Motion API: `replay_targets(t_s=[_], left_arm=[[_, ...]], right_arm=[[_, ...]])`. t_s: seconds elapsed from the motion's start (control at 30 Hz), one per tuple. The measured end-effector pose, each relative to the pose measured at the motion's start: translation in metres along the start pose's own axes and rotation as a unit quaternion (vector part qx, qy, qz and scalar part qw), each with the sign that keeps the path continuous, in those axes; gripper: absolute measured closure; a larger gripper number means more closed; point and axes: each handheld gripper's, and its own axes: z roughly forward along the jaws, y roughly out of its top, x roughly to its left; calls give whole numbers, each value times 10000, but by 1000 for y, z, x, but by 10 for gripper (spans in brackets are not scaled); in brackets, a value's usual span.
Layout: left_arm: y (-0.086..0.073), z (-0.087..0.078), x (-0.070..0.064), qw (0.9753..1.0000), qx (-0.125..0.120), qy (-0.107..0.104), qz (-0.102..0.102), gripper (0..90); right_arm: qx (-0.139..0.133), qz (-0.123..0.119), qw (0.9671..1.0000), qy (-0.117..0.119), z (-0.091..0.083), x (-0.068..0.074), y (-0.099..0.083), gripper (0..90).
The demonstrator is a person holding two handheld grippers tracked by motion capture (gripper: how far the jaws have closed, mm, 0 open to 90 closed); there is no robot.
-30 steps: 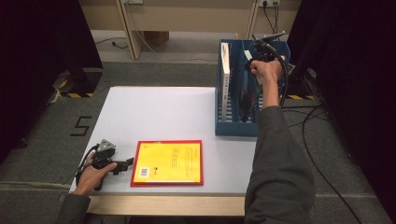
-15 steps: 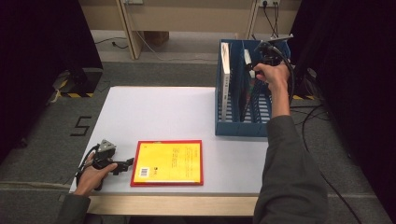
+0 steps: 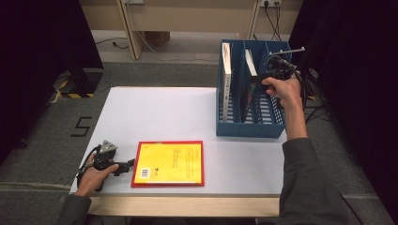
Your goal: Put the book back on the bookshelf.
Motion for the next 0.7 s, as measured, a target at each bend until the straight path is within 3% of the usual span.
replay_targets(t_s=[0.3, 0.4, 0.53, 0.7], left_arm=[[0, 0, 0, 10000, -5, -9, -12, 58], [0, 0, 0, 10000, -5, -8, -9, 58], [0, 0, 0, 10000, -9, -9, -13, 58], [0, 0, 0, 10000, -1, -6, 2, 57]], right_arm=[[266, -183, 9994, 89, 17, -1, -23, 473], [269, -160, 9995, 8, 24, -2, -25, 519], [274, -249, 9993, -66, 32, -1, -26, 654], [252, -191, 9995, 1, 38, 2, -24, 660]])
